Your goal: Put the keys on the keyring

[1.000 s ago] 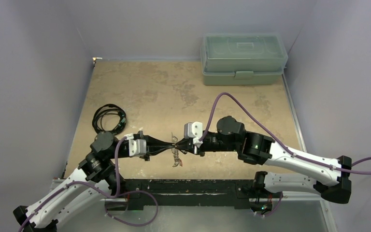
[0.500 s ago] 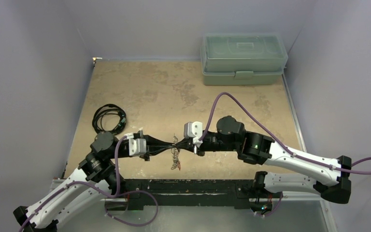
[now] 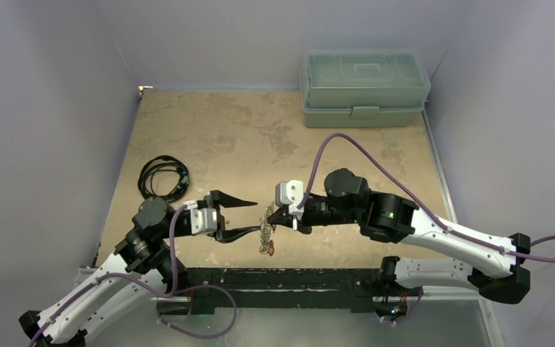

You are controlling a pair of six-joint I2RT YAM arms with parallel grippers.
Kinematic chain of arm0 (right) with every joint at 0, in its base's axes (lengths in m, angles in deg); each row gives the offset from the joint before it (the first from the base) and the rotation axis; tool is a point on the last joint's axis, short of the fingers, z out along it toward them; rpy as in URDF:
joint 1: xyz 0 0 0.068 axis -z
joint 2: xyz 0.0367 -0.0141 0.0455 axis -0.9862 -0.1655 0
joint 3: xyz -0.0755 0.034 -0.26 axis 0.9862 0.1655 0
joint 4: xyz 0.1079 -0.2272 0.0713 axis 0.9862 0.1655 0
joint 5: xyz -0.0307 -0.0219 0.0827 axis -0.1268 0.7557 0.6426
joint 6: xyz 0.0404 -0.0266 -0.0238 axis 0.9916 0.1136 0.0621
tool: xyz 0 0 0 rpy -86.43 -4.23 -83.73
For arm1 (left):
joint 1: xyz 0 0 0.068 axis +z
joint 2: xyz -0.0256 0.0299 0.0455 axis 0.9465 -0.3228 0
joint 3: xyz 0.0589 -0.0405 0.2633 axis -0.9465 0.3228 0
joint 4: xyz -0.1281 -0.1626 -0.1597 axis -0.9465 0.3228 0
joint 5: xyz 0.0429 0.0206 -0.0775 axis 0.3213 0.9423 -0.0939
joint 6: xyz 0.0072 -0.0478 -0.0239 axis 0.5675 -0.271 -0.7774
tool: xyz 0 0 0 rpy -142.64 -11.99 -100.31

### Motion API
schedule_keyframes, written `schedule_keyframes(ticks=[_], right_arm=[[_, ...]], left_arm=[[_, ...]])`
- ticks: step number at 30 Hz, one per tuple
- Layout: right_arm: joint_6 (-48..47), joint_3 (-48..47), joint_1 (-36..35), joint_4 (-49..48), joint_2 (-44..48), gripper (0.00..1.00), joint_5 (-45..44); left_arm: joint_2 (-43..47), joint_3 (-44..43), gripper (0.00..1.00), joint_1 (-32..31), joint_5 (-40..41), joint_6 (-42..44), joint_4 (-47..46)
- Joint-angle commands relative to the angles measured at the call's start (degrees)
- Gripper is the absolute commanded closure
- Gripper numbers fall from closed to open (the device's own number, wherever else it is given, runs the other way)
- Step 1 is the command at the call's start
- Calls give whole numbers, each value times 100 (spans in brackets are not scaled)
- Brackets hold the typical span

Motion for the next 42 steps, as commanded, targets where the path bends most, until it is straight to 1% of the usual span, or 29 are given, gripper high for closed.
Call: schedule_keyframes(ticks=[1,3,8,14,20,27,37,42], right_arm=[[-127,-839,-9,880,-344,100,43],[-140,-1102,-9,1205,-519,100,-46],[-175,-1802,-9,2064,-907,100,-224],[-163,-2165,-13,2582,-1213,100,-270],[-180,-2190,-9,2652,-1330,100,-245],[-218,-2163,-9,2576,-1340,100,-349],[-289,-2083,-11,2331,-1286,100,-412],[-296,-2053,-16,2249,-1225,100,-416]], left_arm=[[75,-424,47,43,13,363,370],[-9,-516,49,43,-33,478,621],[-228,-668,58,43,18,608,862],[-295,-738,63,34,-47,710,974],[-303,-701,66,5,-188,695,953],[-542,-638,67,-39,-386,499,804],[-637,-439,75,-43,-676,170,410],[-654,-404,76,-42,-688,111,379]])
